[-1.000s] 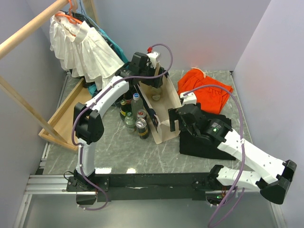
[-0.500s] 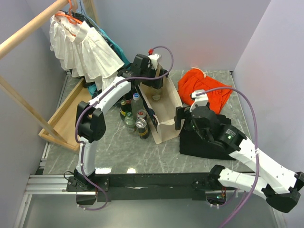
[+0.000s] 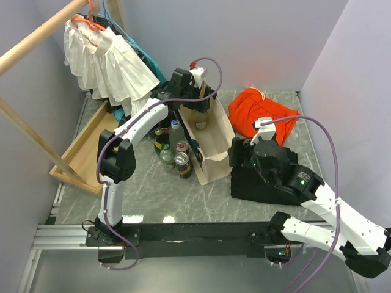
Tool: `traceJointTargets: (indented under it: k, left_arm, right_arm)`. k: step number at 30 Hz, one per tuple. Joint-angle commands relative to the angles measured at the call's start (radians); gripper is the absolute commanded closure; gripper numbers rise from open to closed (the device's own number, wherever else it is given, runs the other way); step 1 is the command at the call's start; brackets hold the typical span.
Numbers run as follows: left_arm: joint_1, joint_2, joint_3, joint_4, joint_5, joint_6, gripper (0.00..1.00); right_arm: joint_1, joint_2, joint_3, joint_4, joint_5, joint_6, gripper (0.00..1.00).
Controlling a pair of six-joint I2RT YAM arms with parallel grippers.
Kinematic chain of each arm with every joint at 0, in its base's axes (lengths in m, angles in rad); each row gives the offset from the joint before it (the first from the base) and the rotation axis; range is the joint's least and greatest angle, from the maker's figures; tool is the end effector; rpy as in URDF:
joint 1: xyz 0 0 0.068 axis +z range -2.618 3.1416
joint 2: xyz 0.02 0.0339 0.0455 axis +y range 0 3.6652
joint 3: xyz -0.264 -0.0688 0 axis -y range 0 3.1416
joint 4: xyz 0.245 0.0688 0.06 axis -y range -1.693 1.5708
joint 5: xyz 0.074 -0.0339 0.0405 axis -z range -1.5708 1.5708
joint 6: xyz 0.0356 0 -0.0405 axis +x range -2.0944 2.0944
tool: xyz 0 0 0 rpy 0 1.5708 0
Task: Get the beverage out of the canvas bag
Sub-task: Take out the drink from the canvas bag.
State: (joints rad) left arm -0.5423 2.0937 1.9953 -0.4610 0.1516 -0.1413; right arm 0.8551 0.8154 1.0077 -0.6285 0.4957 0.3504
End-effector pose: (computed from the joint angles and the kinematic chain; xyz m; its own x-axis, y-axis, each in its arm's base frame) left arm 0.4204 -0.2596 0.3199 -0.5373 0.1612 -0.8278 0.5496 0.8114 -0.1987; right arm 0.1200 0.1123 0.3669 -0.3911 0.0103 -0.9203 -0.2626 0.9571 0.1224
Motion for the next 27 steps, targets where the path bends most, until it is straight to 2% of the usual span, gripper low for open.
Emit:
traceJointTargets:
  k: [1,27]
  left_arm:
    - [0.007,0.005,-0.006,0.068,-0.006,-0.02,0.1]
    - [0.008,0.02,-0.012,0.081,-0.021,-0.035,0.11]
  right_arm:
    - [0.009,-0.009,-0.004,0.035,0.037,0.007,0.0]
    - [0.007,-0.044,-0.029,0.044,0.204,0.038,0.0]
